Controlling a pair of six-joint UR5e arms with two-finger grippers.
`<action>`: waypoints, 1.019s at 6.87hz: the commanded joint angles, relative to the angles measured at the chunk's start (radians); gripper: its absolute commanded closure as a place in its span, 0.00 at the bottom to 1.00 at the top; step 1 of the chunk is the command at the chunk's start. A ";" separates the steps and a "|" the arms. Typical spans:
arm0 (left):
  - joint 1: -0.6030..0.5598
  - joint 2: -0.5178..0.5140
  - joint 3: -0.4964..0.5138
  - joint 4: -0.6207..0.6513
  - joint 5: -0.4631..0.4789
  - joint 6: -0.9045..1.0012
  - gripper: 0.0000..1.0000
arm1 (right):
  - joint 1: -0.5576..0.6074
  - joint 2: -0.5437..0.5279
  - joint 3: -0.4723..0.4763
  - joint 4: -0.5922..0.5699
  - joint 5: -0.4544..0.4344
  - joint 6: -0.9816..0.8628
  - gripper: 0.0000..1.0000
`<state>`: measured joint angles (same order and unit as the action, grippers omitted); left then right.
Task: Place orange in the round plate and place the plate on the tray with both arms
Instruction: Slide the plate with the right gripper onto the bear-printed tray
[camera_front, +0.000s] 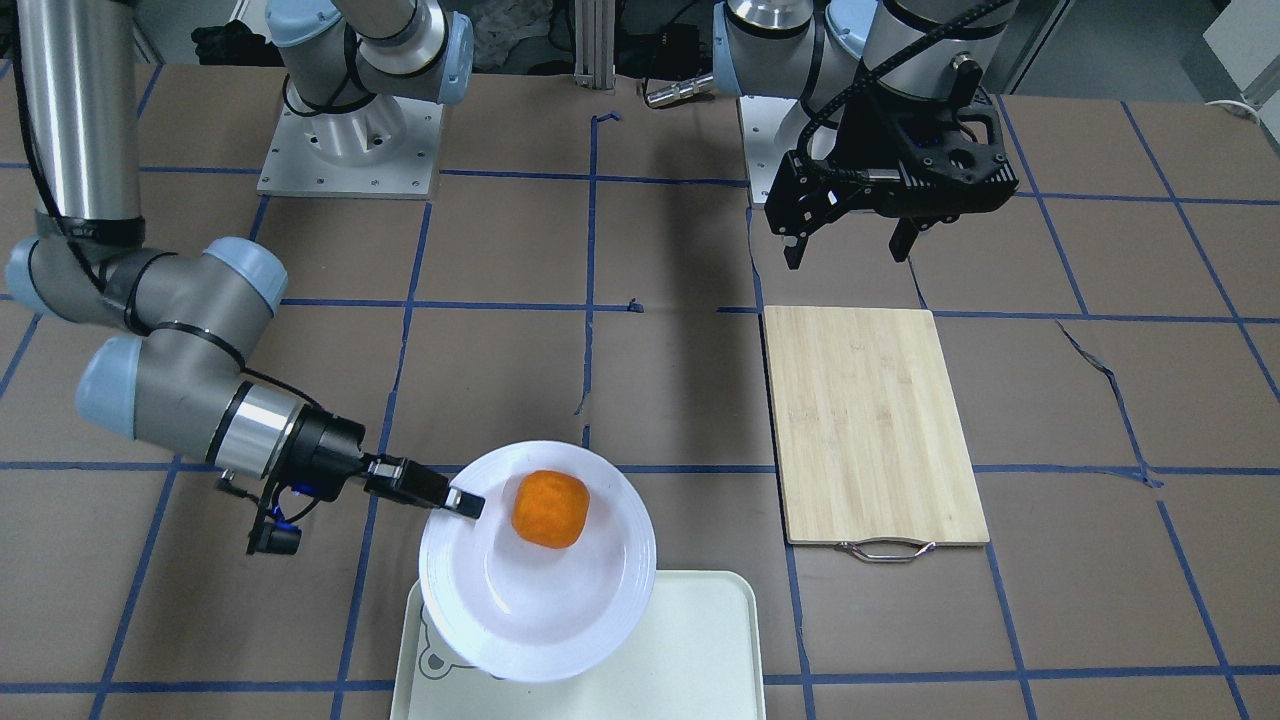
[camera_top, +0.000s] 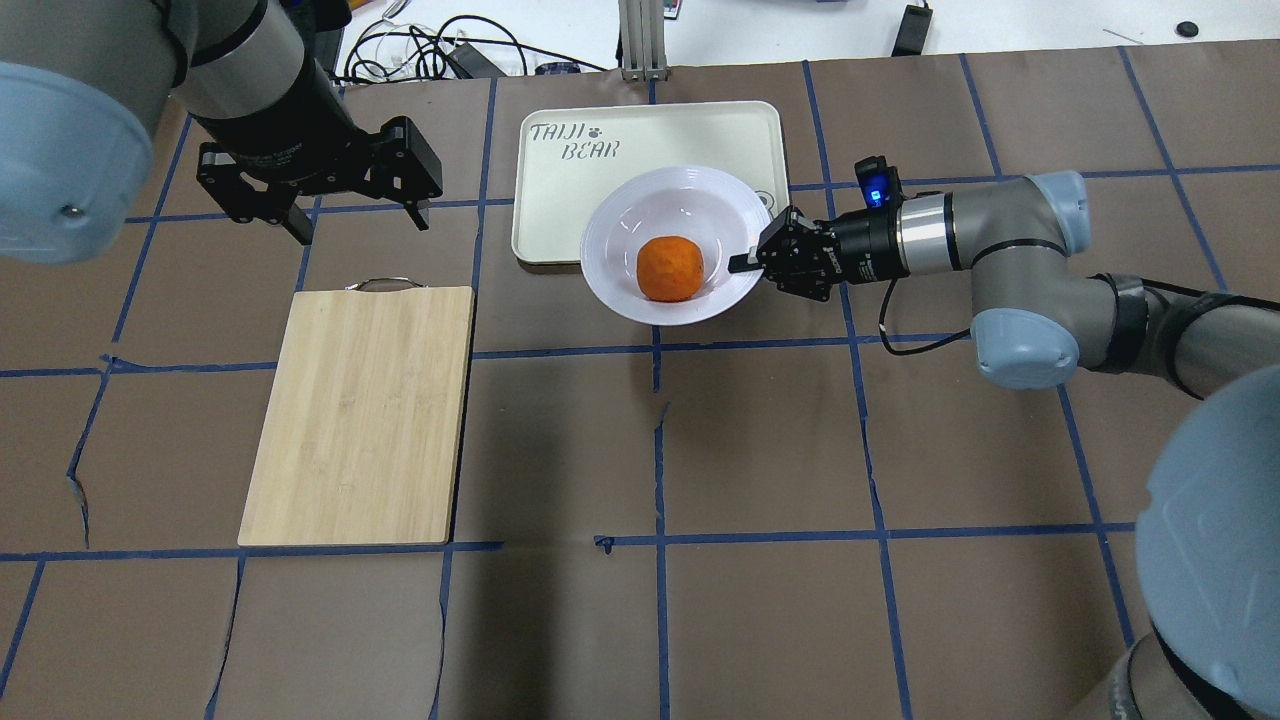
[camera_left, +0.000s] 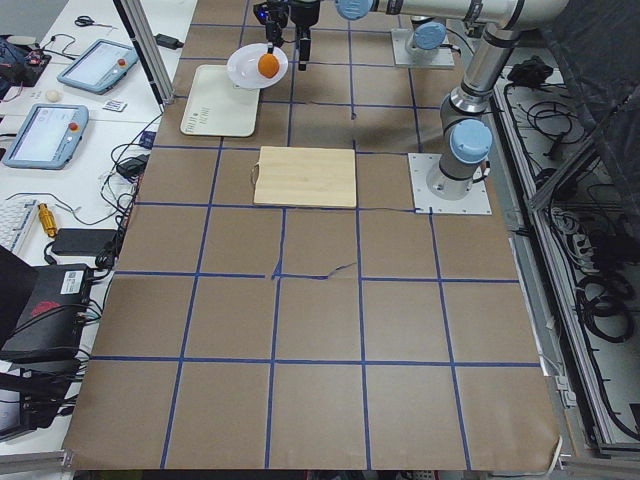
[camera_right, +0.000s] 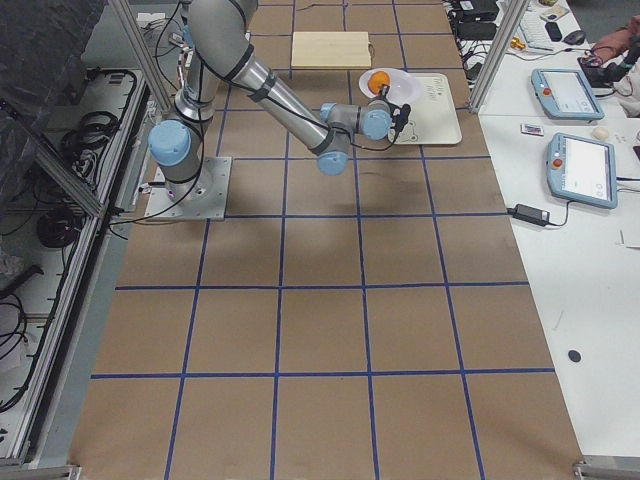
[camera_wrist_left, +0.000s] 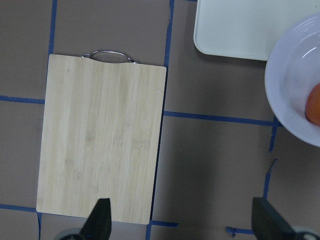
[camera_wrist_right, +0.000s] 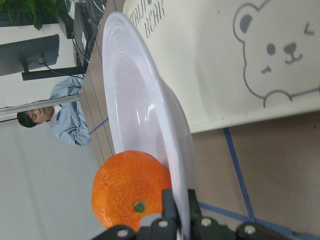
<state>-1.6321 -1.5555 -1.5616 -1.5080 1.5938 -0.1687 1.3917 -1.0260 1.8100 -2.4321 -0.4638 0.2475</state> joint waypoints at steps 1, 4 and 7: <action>0.000 0.000 0.000 0.000 -0.001 0.000 0.00 | 0.006 0.169 -0.215 -0.001 0.007 0.016 1.00; 0.002 0.002 -0.001 0.000 -0.003 0.000 0.00 | 0.047 0.259 -0.316 -0.004 0.007 0.015 1.00; 0.002 0.002 -0.005 0.000 -0.002 0.000 0.00 | 0.047 0.279 -0.305 -0.004 -0.001 0.009 0.83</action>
<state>-1.6306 -1.5544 -1.5641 -1.5079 1.5911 -0.1687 1.4383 -0.7578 1.5026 -2.4359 -0.4650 0.2582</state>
